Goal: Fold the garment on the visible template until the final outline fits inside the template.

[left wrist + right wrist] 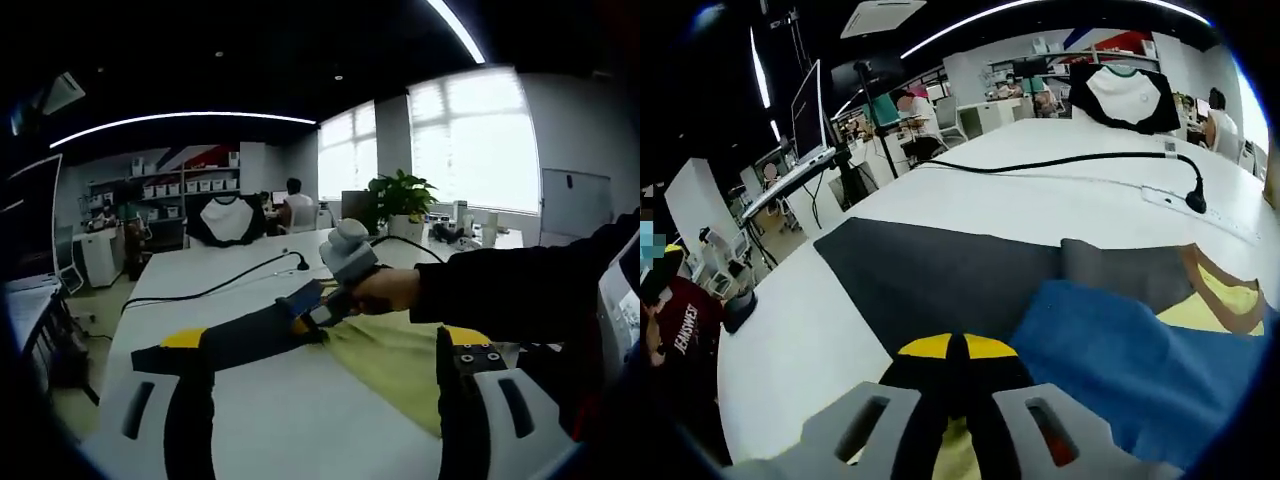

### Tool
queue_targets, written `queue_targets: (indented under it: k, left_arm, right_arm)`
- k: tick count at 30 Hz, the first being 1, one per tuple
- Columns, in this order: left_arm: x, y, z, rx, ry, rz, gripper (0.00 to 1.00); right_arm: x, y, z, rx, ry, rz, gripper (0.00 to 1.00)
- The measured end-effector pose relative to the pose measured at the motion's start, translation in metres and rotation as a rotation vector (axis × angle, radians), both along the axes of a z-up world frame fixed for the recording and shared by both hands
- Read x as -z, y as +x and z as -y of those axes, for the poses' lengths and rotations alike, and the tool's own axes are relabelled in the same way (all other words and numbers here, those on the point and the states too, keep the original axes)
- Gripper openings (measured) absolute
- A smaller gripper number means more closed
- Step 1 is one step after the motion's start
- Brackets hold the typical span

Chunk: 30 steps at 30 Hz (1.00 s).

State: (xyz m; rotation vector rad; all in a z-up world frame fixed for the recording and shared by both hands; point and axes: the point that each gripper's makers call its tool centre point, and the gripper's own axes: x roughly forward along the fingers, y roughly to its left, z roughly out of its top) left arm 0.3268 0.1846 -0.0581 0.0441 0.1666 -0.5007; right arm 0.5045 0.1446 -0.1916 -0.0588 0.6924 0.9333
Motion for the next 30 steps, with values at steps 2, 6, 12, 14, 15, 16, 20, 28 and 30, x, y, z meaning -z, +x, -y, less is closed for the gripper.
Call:
queue_targets:
  k: [2,6,12,14,15,16,20,28,30]
  left_arm:
    - [0.001,0.001,-0.001,0.0,-0.004,-0.003,0.97]
    - [0.003,0.003,-0.001,-0.011,0.005,-0.008,0.96]
    - [-0.002,0.003,0.001,-0.017,-0.022,0.011,0.94]
    - [-0.006,0.002,0.002,-0.004,-0.032,0.025,0.9]
    - [-0.006,0.002,0.002,-0.002,-0.037,0.026,0.91]
    - [-0.006,0.002,0.002,-0.002,-0.04,0.024,0.92]
    - [-0.009,0.004,0.001,-0.007,-0.033,0.043,0.93]
    - [-0.012,0.006,-0.005,-0.027,-0.081,0.055,0.95]
    - [-0.012,0.006,-0.005,-0.027,-0.07,0.054,0.95]
  right_arm:
    - [-0.011,0.008,0.005,-0.016,-0.045,0.125,0.02]
    - [-0.029,0.004,0.015,0.003,-0.086,0.212,0.04]
    - [-0.059,-0.003,0.032,-0.023,-0.127,0.299,0.07]
    - [-0.073,-0.008,0.04,-0.039,-0.134,0.34,0.1]
    - [-0.081,-0.01,0.047,-0.036,-0.133,0.359,0.12]
    - [-0.085,-0.011,0.053,-0.06,-0.162,0.397,0.13]
    - [-0.1,-0.007,0.102,0.028,-0.212,0.509,0.15]
    - [-0.119,-0.027,0.176,0.14,-0.159,0.51,0.28]
    - [-0.129,-0.03,0.19,0.159,-0.17,0.545,0.34]
